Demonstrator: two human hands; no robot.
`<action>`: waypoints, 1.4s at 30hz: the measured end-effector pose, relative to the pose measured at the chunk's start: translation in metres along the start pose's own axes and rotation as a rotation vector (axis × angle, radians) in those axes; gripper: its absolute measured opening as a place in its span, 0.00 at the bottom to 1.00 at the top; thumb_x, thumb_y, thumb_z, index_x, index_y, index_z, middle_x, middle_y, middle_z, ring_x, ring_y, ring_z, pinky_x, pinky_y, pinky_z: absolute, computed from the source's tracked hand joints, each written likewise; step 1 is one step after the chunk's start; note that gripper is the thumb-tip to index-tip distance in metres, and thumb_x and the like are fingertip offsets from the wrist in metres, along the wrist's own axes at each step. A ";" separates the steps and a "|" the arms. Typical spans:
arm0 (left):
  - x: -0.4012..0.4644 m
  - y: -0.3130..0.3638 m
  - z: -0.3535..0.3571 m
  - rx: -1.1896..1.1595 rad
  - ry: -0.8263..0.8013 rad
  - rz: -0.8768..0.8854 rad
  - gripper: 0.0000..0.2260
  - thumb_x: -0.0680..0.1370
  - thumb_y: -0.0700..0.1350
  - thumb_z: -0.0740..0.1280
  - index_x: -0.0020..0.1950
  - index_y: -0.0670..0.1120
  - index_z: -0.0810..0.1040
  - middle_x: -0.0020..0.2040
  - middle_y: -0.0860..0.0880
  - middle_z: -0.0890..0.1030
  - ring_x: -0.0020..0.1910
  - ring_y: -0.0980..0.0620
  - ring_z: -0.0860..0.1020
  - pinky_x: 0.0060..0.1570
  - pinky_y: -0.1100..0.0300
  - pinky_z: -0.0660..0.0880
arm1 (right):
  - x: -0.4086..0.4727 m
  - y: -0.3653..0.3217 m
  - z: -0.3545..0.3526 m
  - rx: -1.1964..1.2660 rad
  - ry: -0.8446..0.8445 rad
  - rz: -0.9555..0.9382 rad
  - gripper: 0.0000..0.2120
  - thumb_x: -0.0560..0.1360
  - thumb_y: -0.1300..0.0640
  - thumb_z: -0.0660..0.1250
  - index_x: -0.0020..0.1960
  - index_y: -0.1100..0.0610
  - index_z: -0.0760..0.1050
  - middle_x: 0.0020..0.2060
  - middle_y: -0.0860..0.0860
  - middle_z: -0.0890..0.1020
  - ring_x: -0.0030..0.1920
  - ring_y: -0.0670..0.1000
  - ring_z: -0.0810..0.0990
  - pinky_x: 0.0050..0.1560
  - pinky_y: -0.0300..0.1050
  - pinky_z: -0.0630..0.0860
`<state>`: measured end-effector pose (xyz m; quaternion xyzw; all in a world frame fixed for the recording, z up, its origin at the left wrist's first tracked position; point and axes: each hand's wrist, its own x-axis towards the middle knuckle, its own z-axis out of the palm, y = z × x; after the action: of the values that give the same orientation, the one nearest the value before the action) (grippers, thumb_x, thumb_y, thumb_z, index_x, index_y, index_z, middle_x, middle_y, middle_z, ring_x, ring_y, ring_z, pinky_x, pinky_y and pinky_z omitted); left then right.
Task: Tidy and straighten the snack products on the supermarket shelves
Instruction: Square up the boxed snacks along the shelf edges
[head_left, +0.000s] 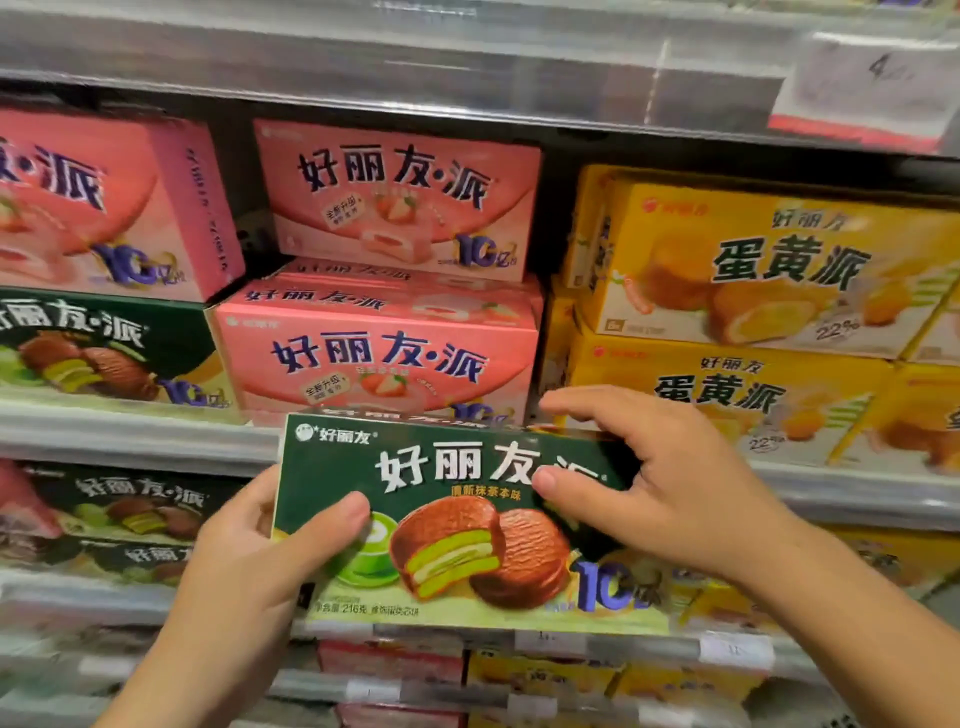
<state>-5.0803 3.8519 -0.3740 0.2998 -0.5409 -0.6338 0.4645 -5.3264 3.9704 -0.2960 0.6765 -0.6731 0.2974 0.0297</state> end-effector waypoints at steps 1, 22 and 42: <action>-0.001 0.001 -0.007 0.011 0.021 -0.003 0.34 0.50 0.61 0.84 0.52 0.48 0.84 0.48 0.43 0.86 0.41 0.49 0.85 0.36 0.63 0.79 | 0.004 -0.002 0.008 0.021 -0.024 0.006 0.28 0.68 0.33 0.62 0.60 0.48 0.79 0.55 0.40 0.82 0.54 0.42 0.80 0.53 0.45 0.78; 0.035 0.054 -0.313 0.349 -0.014 -0.071 0.17 0.60 0.55 0.75 0.45 0.71 0.81 0.43 0.63 0.85 0.42 0.67 0.81 0.36 0.76 0.73 | 0.141 -0.205 0.177 0.042 -0.196 -0.094 0.27 0.68 0.29 0.64 0.54 0.48 0.83 0.46 0.42 0.84 0.48 0.44 0.83 0.47 0.50 0.79; 0.070 0.068 -0.328 0.184 -0.070 -0.137 0.16 0.68 0.39 0.76 0.53 0.50 0.81 0.35 0.66 0.83 0.33 0.72 0.78 0.27 0.80 0.68 | 0.255 -0.257 0.125 -0.828 0.159 0.126 0.42 0.68 0.29 0.63 0.71 0.56 0.65 0.59 0.61 0.78 0.59 0.63 0.76 0.60 0.58 0.70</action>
<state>-4.7996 3.6557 -0.3767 0.3552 -0.5910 -0.6217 0.3715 -5.0636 3.7116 -0.1928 0.5399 -0.7714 0.0543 0.3325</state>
